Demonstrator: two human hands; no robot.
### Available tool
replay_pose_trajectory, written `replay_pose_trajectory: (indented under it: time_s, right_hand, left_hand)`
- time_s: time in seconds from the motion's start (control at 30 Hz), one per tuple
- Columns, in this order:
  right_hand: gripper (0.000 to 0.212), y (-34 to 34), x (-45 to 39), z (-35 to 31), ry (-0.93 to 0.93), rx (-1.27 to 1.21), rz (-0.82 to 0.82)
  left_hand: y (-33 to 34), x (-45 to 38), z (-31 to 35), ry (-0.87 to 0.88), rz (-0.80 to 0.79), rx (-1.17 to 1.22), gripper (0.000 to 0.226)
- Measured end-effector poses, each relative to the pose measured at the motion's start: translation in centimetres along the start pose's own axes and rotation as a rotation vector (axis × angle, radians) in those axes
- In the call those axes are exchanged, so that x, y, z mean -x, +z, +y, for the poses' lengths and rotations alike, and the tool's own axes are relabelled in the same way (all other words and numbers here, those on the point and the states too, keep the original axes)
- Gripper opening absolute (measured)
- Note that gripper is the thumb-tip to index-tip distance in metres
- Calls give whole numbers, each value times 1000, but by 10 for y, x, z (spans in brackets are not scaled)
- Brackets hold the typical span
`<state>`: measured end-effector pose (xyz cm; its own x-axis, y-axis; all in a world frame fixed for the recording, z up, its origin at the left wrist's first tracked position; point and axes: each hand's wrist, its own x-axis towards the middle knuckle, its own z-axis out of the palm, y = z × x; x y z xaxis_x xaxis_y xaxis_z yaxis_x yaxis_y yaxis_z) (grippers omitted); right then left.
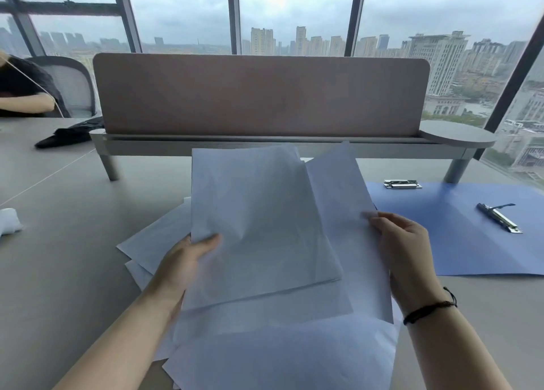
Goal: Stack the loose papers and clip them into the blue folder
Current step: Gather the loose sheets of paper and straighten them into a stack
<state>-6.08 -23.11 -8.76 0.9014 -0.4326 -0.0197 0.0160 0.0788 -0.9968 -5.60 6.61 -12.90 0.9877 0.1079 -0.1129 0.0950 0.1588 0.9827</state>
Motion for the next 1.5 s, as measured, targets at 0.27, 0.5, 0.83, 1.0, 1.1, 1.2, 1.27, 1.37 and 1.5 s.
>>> replay_pose_trajectory:
  time_s: [0.27,0.5,0.83,1.0,1.1,1.2,1.27,1.37,1.5]
  right_hand:
    - [18,26,18,9,111,-43,-233]
    - [34,30,23,11,180,-254,-419]
    - [17,49,35,-4,-267,-256,-510]
    - [21,45,38,18,-153,-93,-541]
    - [27,44,38,30,-115,4,-543]
    - [20,44,34,33,-80,5,-558]
    - [27,45,32,30,-76,-10,-570]
    - [42,43,23,32,-130,172,-472]
    - [67,38,14,40,-363,930,-571]
  left_hand:
    - [18,11,-1,97,-23,5,27]
    - [16,12,0,437,-9,-152,69]
    - [19,25,36,858,141,-127,64]
    - [21,29,23,451,14,-84,13]
    - [24,24,8,281,-1,-68,7]
    - [21,17,9,259,82,-102,8]
    - [12,9,16,205,205,-3,9]
    - [-11,-3,23,40,248,270,15]
    - [-33,-11,16,-145,75,651,12]
